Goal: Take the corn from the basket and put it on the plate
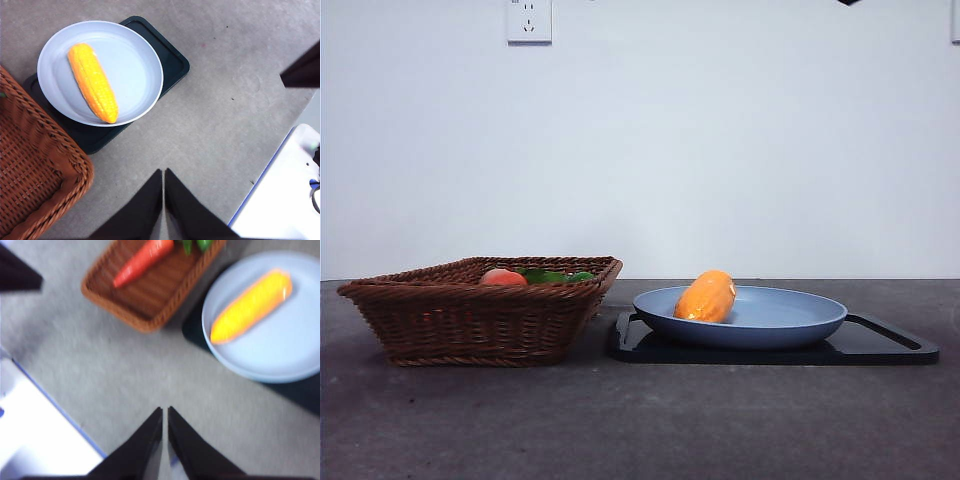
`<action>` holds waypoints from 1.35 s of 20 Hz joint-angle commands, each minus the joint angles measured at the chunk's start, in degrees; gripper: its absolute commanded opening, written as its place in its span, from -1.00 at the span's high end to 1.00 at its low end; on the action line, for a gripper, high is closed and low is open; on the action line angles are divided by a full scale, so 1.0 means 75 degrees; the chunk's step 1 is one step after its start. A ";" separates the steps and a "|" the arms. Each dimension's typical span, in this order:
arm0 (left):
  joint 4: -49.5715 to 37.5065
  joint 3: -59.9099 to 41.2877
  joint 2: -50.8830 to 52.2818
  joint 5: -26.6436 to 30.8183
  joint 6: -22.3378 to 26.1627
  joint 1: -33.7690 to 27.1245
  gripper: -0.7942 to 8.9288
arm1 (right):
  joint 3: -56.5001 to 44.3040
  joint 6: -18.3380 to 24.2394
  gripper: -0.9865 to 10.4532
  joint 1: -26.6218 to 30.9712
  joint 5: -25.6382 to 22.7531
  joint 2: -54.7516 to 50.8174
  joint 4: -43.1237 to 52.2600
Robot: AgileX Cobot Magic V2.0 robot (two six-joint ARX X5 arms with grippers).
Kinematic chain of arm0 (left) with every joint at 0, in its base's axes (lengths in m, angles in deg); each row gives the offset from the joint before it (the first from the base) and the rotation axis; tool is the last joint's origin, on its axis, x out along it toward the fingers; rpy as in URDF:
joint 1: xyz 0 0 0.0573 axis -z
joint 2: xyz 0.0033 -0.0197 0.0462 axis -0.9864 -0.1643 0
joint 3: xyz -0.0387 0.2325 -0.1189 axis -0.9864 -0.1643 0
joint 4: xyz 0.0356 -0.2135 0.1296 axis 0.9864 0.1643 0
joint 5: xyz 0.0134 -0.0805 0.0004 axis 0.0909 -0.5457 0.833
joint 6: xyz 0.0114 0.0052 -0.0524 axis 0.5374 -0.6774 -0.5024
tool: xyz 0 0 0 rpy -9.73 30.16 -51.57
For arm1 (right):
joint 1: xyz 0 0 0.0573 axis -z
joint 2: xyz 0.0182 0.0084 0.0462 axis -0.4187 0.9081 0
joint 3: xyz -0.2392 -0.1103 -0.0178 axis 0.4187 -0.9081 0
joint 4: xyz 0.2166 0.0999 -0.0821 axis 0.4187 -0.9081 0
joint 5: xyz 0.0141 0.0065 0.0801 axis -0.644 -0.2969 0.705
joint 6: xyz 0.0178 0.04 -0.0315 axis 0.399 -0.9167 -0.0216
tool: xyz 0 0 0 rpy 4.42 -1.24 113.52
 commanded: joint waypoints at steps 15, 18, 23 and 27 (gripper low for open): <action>-0.2279 -0.0562 0.1635 0.0108 0.1256 -0.1906 0.82 | 0.0105 0.0032 0.82 -0.0067 -0.0026 0.0061 0.1262; -0.3891 -0.2049 0.3112 0.0108 0.1268 -0.3229 0.82 | 0.0105 0.0032 0.82 -0.0067 -0.0026 0.0061 0.1262; -0.5587 -0.4707 0.5394 0.0111 0.1268 -0.5179 0.82 | 0.0105 0.0032 0.82 -0.0067 -0.0029 0.0061 0.1262; -0.6269 -0.6712 0.6860 0.0111 0.1239 -0.5939 0.82 | 0.0105 0.0032 0.82 -0.0067 -0.0026 0.0061 0.1262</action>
